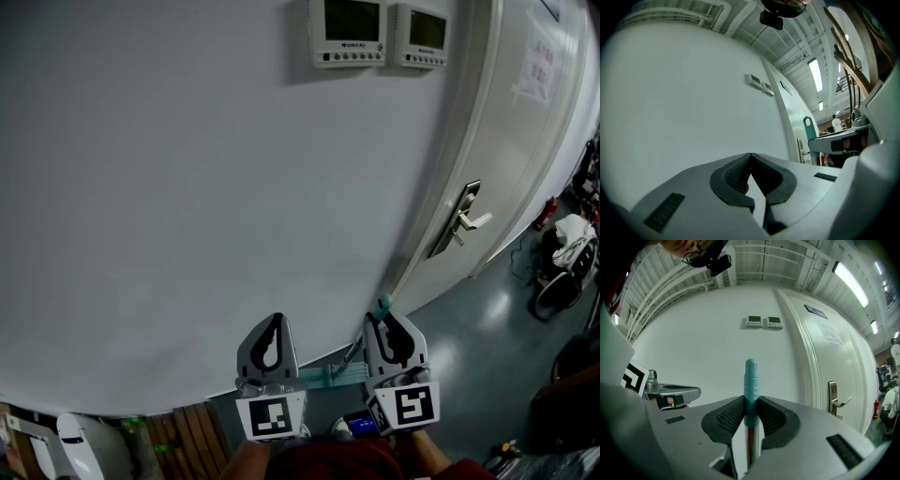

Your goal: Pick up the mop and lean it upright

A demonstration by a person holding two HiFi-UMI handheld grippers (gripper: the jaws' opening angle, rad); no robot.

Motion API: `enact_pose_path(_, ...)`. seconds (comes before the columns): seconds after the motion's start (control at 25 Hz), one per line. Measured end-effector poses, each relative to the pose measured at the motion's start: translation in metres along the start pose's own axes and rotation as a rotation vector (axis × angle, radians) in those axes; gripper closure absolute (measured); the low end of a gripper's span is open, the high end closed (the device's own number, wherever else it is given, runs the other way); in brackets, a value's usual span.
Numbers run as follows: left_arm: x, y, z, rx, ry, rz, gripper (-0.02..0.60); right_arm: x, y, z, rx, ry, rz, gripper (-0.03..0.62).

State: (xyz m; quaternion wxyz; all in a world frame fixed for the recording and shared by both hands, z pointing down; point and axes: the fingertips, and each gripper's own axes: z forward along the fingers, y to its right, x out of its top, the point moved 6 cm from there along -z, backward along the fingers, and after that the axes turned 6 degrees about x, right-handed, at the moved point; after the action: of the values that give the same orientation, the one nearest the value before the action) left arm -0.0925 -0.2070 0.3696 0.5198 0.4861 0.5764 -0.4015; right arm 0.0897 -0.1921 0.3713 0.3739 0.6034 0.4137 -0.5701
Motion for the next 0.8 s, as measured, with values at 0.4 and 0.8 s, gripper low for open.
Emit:
enact_pose_path(0.4, -0.003, 0.003, 0.003, -0.004, -0.001, 0.003, 0.568, -0.013, 0.008, 0.001, -0.034, -0.042, -0.011, 0.490)
enact_pose_path(0.8, -0.007, 0.005, 0.006, -0.007, -0.008, -0.001, 0.568, -0.047, 0.022, 0.000, -0.089, -0.128, -0.017, 0.491)
